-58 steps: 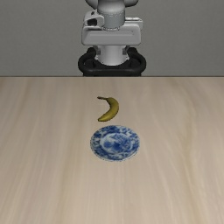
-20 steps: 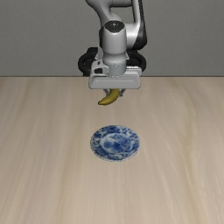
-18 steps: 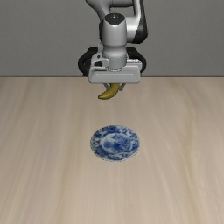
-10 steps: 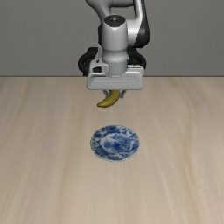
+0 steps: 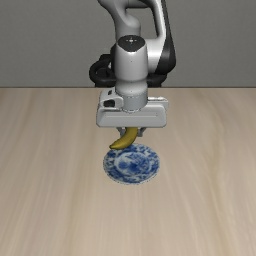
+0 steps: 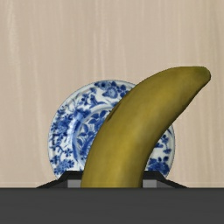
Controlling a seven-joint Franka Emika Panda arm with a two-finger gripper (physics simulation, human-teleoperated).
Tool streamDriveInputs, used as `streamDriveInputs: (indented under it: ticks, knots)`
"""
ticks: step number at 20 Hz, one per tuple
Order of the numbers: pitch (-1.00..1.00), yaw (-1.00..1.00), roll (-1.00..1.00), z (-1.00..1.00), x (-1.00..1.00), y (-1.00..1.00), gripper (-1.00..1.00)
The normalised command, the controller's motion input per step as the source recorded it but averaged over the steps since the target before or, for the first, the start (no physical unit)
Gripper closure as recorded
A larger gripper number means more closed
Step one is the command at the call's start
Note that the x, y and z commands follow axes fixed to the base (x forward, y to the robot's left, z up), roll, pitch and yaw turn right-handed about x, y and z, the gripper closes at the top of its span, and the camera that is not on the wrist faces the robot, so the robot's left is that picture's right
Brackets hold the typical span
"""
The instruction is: Pick the banana on the table and place it on the plate
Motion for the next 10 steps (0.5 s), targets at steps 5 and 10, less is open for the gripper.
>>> streamDriveInputs:
  ticks: [5, 10]
  knots:
    - [0.00, 0.00, 0.00, 0.00, -0.20, 0.00, -1.00]
    - [0.00, 0.00, 0.00, 0.00, 0.00, 0.00, -1.00]
